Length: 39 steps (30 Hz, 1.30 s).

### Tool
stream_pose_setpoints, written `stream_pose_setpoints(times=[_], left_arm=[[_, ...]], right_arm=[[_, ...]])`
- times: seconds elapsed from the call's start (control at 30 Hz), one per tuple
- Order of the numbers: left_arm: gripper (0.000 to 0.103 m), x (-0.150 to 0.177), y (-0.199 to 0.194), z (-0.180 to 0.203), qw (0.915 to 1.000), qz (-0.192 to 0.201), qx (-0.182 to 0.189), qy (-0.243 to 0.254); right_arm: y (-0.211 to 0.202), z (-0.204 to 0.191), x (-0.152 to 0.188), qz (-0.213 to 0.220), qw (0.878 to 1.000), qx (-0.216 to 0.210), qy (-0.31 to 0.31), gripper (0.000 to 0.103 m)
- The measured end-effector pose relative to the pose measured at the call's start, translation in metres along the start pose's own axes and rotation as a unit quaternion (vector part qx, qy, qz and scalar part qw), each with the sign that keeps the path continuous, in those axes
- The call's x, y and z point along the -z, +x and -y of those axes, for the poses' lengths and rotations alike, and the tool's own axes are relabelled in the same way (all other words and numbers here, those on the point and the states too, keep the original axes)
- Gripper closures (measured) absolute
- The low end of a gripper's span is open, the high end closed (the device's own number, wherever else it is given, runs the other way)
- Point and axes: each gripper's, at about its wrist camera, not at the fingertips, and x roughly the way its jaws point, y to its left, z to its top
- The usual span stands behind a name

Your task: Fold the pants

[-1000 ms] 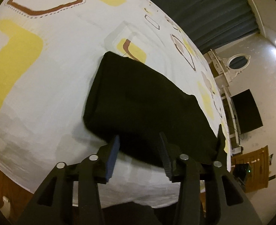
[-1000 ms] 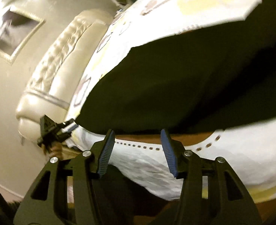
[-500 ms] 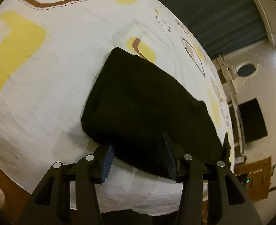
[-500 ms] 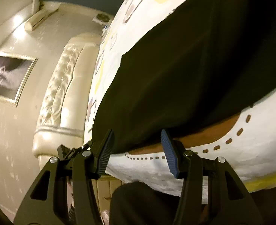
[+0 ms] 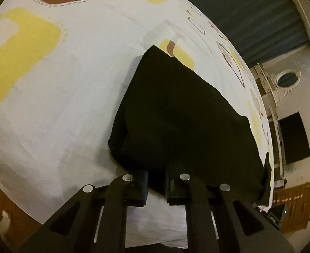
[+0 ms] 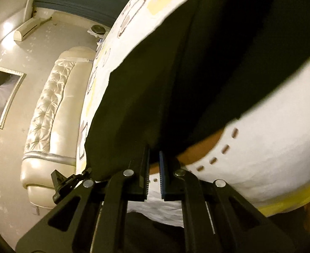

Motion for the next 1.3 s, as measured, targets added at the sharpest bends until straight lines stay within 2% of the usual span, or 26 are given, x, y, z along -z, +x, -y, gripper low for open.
stream_pose_setpoints(times=[0.07, 0.1, 0.17, 0.23, 0.3, 0.33, 0.4, 0.43, 0.5, 0.53, 0.6, 0.7, 0.83, 0.97, 1.07, 1.1, 1.13, 1.17, 1.27, 1.3], left_arm=[[0.09, 0.001, -0.004, 0.008, 0.9996, 0.003, -0.01, 0.025], [0.088, 0.002, -0.007, 0.012, 0.9992, 0.007, -0.016, 0.037], [0.077, 0.005, -0.017, 0.022, 0.997, 0.023, -0.036, 0.064], [0.049, 0.008, -0.024, 0.031, 0.9943, 0.038, -0.054, 0.084], [0.04, 0.012, -0.034, 0.043, 0.9896, 0.064, -0.076, 0.104], [0.037, 0.012, -0.038, 0.05, 0.9866, 0.075, -0.088, 0.115], [0.03, 0.011, -0.038, 0.062, 0.9834, 0.084, -0.102, 0.124], [0.03, 0.01, -0.038, 0.067, 0.9835, 0.086, -0.099, 0.125], [0.028, 0.008, -0.032, 0.077, 0.9859, 0.076, -0.085, 0.123], [0.027, 0.007, -0.027, 0.081, 0.9873, 0.069, -0.079, 0.119], [0.027, 0.006, -0.017, 0.086, 0.9885, 0.062, -0.074, 0.116], [0.027, 0.005, -0.005, 0.092, 0.9887, 0.057, -0.078, 0.115], [0.027, 0.008, 0.014, 0.093, 0.9909, 0.039, -0.079, 0.102], [0.027, 0.012, 0.025, 0.09, 0.9922, 0.028, -0.083, 0.089], [0.026, 0.013, 0.027, 0.094, 0.9905, 0.033, -0.09, 0.099], [0.025, 0.014, 0.027, 0.095, 0.9901, 0.034, -0.091, 0.101], [0.024, 0.015, 0.027, 0.096, 0.99, 0.034, -0.092, 0.101], [0.024, 0.016, 0.027, 0.096, 0.99, 0.034, -0.092, 0.101], [0.024, 0.018, 0.026, 0.098, 0.9898, 0.034, -0.095, 0.101], [0.024, 0.018, 0.026, 0.098, 0.99, 0.033, -0.094, 0.1]], right_arm=[[-0.007, -0.003, -0.003, -0.001, 1.0, 0.002, -0.007, 0.094], [-0.017, -0.009, -0.005, 0.007, 0.999, 0.018, -0.025, 0.089], [-0.037, -0.021, -0.011, 0.027, 0.998, 0.031, -0.049, 0.084], [-0.065, -0.032, -0.027, 0.062, 0.994, 0.053, -0.069, 0.075], [-0.089, -0.04, -0.053, 0.097, 0.988, 0.084, -0.09, 0.066], [-0.1, -0.044, -0.074, 0.118, 0.981, 0.113, -0.099, 0.061], [-0.109, -0.047, -0.117, 0.133, 0.97, 0.172, -0.105, 0.055], [-0.111, -0.046, -0.147, 0.144, 0.961, 0.214, -0.102, 0.055], [-0.105, -0.043, -0.193, 0.146, 0.947, 0.268, -0.097, 0.054], [-0.101, -0.039, -0.222, 0.152, 0.936, 0.306, -0.085, 0.053], [-0.087, -0.032, -0.268, 0.144, 0.921, 0.354, -0.074, 0.053], [-0.069, -0.017, -0.309, 0.135, 0.903, 0.404, -0.061, 0.053], [-0.049, 0.013, -0.35, 0.12, 0.889, 0.441, -0.038, 0.053], [-0.033, 0.031, -0.363, 0.102, 0.879, 0.465, -0.027, 0.053], [-0.036, 0.034, -0.364, 0.109, 0.875, 0.47, -0.024, 0.053], [-0.037, 0.035, -0.364, 0.108, 0.875, 0.471, -0.026, 0.056], [-0.04, 0.035, -0.362, 0.108, 0.872, 0.477, -0.03, 0.068], [-0.043, 0.035, -0.36, 0.107, 0.871, 0.479, -0.035, 0.073], [-0.058, 0.035, -0.353, 0.113, 0.886, 0.448, -0.035, 0.095], [-0.066, 0.031, -0.349, 0.122, 0.893, 0.432, -0.034, 0.095]])
